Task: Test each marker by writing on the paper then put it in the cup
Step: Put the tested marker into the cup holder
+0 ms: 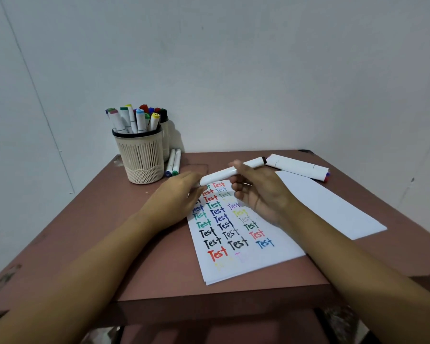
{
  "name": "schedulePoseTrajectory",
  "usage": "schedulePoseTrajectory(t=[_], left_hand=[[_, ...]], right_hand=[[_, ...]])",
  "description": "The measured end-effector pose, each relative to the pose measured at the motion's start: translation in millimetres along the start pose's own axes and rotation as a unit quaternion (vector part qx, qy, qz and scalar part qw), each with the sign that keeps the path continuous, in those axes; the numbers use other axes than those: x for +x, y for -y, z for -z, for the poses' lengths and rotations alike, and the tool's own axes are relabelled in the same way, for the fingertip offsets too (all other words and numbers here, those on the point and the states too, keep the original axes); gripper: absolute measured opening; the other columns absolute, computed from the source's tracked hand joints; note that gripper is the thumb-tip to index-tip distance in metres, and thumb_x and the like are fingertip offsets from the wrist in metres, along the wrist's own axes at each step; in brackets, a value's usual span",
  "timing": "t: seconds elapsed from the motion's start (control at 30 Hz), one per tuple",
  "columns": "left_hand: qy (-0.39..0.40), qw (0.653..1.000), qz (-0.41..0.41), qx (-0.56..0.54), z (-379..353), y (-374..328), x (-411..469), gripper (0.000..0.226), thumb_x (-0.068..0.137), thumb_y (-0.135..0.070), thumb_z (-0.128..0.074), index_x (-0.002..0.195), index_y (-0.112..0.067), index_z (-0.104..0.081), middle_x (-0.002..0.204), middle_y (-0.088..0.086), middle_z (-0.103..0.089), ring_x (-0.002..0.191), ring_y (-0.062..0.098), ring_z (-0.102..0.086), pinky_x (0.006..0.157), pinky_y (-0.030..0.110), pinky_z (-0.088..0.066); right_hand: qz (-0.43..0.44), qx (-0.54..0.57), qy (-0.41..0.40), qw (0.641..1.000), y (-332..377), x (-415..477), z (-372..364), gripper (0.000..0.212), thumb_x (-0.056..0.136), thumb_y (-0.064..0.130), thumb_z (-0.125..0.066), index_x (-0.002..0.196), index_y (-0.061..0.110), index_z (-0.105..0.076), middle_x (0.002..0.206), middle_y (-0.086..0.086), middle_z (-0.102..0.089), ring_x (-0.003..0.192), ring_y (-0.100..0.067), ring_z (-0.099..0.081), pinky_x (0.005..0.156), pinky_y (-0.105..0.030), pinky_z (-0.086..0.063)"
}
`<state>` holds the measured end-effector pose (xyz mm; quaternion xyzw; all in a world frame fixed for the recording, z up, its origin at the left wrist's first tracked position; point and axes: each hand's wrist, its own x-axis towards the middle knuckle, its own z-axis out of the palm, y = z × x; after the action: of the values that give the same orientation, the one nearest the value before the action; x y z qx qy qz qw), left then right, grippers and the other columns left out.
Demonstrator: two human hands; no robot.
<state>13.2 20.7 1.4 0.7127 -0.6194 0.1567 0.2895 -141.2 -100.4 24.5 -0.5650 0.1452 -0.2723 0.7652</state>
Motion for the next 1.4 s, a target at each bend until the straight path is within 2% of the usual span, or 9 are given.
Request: schedulePoseTrajectory(t=[0.17, 0.27, 0.43, 0.7, 0.83, 0.93, 1.07, 1.2, 1.4], left_hand=[[0.009, 1.0, -0.023, -0.019, -1, -8, -1, 0.021, 0.092, -0.016, -0.054, 0.108, -0.003, -0.056, 0.081, -0.002, -0.051, 0.071, 0.014, -0.044, 0.063, 0.023, -0.029], [0.013, 1.0, -0.02, -0.013, 0, -10, -2, 0.029, 0.091, -0.029, -0.047, 0.107, -0.007, -0.055, 0.075, -0.006, -0.047, 0.064, 0.013, -0.042, 0.06, 0.028, -0.031], [-0.005, 1.0, -0.014, -0.025, 2, -14, -2, 0.033, 0.086, -0.036, -0.045, 0.098, -0.008, -0.057, 0.058, -0.014, -0.039, 0.051, 0.004, -0.039, 0.049, 0.026, -0.027], [-0.061, 0.998, 0.004, -0.007, 2, -6, -6, 0.039, 0.08, -0.061, -0.039, 0.075, -0.024, -0.051, 0.047, -0.009, -0.039, 0.046, 0.007, -0.041, 0.045, 0.022, -0.026], [-0.049, 0.996, 0.074, -0.016, 4, -8, -2, 0.061, 0.073, -0.071, -0.039, 0.109, -0.026, -0.059, 0.065, -0.008, -0.058, 0.059, 0.009, -0.053, 0.058, 0.027, -0.041], [-0.061, 0.988, 0.127, -0.067, 6, -3, -1, 0.043, 0.088, -0.051, -0.052, 0.112, -0.016, -0.058, 0.08, -0.002, -0.06, 0.077, 0.016, -0.055, 0.064, 0.023, -0.035], [-0.059, 0.968, 0.205, -0.132, 5, 3, 2, 0.032, 0.098, -0.011, -0.038, 0.121, -0.007, -0.059, 0.121, 0.011, -0.06, 0.111, 0.02, -0.051, 0.081, 0.016, -0.031], [-0.025, 0.973, 0.207, -0.101, 6, 6, -1, 0.038, 0.096, -0.008, -0.039, 0.132, -0.007, -0.051, 0.131, 0.012, -0.053, 0.123, 0.022, -0.045, 0.096, 0.021, -0.029], [0.027, 0.982, 0.179, -0.053, 8, 7, -7, 0.039, 0.092, -0.013, -0.051, 0.131, -0.009, -0.052, 0.118, 0.009, -0.061, 0.109, 0.022, -0.055, 0.081, 0.016, -0.033]], right_hand=[[-0.007, -0.046, 0.036, 0.998, -8, 0, -5, 0.009, 0.09, 0.012, -0.06, 0.09, 0.006, -0.066, 0.067, -0.002, -0.065, 0.059, -0.007, -0.059, 0.054, -0.016, -0.049], [0.004, -0.043, 0.043, 0.998, -8, 2, -3, 0.01, 0.091, 0.01, -0.058, 0.087, 0.004, -0.065, 0.064, -0.001, -0.064, 0.057, -0.006, -0.059, 0.054, -0.015, -0.049], [0.006, -0.031, 0.069, 0.997, -8, 2, -2, 0.012, 0.092, 0.01, -0.057, 0.087, 0.004, -0.065, 0.064, -0.001, -0.063, 0.057, -0.005, -0.058, 0.056, -0.014, -0.049], [0.023, -0.038, 0.072, 0.996, -7, 1, -1, 0.011, 0.092, 0.012, -0.057, 0.087, 0.006, -0.065, 0.065, -0.002, -0.063, 0.059, -0.008, -0.058, 0.056, -0.016, -0.05], [0.031, -0.002, -0.001, 1.0, -2, 3, -1, 0.016, 0.094, 0.019, -0.057, 0.083, 0.009, -0.061, 0.063, -0.003, -0.059, 0.054, -0.011, -0.055, 0.05, -0.019, -0.048], [0.022, 0.104, -0.072, 0.992, 6, 3, 4, 0.016, 0.095, 0.017, -0.052, 0.084, 0.006, -0.055, 0.063, -0.01, -0.065, 0.055, -0.019, -0.063, 0.052, -0.025, -0.054], [-0.004, 0.155, -0.062, 0.986, 6, -2, 7, 0.015, 0.094, 0.01, -0.048, 0.08, 0.007, -0.05, 0.073, -0.018, -0.068, 0.071, -0.033, -0.069, 0.07, -0.036, -0.06], [0.02, 0.074, -0.06, 0.995, 4, -9, 8, 0.02, 0.091, 0.008, -0.057, 0.073, 0.013, -0.051, 0.075, -0.012, -0.063, 0.066, -0.025, -0.064, 0.057, -0.027, -0.055], [0.065, -0.132, -0.079, 0.986, 11, -34, -3, 0.03, 0.083, 0.012, -0.071, 0.068, 0.015, -0.045, 0.053, 0.0, -0.045, 0.048, -0.011, -0.042, 0.044, -0.019, -0.036]])
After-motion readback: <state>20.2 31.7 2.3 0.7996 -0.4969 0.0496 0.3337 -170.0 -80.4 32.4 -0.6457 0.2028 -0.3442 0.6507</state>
